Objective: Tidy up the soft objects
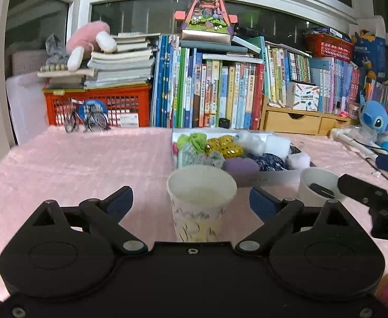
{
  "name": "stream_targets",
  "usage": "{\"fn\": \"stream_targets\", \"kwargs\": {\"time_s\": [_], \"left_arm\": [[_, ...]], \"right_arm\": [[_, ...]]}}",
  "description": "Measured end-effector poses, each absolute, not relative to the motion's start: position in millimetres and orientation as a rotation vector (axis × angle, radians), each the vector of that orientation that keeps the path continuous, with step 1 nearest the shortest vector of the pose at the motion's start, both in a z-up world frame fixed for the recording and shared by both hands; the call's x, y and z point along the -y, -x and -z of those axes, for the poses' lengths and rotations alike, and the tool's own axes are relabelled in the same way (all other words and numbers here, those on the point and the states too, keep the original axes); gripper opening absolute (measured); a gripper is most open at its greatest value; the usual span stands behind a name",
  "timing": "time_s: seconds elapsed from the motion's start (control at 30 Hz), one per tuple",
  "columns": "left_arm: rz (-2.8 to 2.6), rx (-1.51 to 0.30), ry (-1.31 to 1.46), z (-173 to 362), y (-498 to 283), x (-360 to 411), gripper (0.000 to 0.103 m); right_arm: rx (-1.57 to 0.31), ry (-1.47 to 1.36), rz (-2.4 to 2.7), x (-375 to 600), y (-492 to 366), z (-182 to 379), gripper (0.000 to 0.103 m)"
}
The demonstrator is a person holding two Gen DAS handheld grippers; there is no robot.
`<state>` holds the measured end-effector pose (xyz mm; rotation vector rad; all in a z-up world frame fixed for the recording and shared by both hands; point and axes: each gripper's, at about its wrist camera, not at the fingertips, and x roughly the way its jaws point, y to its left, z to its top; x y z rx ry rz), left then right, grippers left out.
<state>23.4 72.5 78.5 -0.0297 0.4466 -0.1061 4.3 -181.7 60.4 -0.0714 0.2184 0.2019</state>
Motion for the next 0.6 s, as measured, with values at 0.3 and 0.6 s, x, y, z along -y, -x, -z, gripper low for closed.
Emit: {"fn": "stream_targets", "kwargs": {"time_s": [0.3, 0.6], "left_arm": [[0.098, -0.475, 0.091, -49.4, -6.2, -84.1, 0.095], [0.084, -0.531, 0.093, -22.0, -5.2, -79.6, 0.095]], "right_arm": [[-0.234, 0.107, -0.180, 180.3, 7.4, -33.8, 0.103], [-0.323, 0.076, -0.135, 182.7, 5.8, -5.3, 0.103]]}}
